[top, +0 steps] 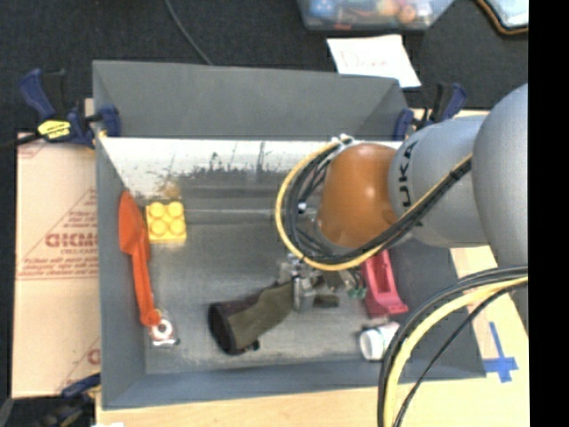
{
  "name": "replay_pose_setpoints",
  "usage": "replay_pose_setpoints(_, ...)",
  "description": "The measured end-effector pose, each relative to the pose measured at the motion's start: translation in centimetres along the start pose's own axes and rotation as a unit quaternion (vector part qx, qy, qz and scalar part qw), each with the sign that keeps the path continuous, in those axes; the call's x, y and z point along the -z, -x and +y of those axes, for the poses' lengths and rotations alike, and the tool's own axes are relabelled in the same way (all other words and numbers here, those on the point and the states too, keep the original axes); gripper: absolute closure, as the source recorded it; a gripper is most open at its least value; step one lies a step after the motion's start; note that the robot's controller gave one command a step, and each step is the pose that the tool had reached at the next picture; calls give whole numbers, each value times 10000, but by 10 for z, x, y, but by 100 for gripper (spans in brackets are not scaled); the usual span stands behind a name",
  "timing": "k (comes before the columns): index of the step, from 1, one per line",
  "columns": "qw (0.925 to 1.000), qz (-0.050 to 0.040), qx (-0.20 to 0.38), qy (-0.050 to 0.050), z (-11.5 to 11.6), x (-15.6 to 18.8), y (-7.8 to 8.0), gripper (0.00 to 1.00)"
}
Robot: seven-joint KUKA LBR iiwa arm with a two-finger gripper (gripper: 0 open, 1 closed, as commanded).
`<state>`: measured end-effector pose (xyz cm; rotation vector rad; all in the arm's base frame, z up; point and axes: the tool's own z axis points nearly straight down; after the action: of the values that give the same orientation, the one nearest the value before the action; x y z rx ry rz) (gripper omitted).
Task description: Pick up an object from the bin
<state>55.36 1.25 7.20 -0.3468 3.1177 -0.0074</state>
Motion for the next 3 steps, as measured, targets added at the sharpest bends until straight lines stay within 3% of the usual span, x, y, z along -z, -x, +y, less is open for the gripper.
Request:
replay_pose_setpoints(2, 10000, 32, 2, 5, 0, 12, -2, 100)
replay_pose_setpoints(3, 10000, 32, -2, 1, 0, 45, -2, 100)
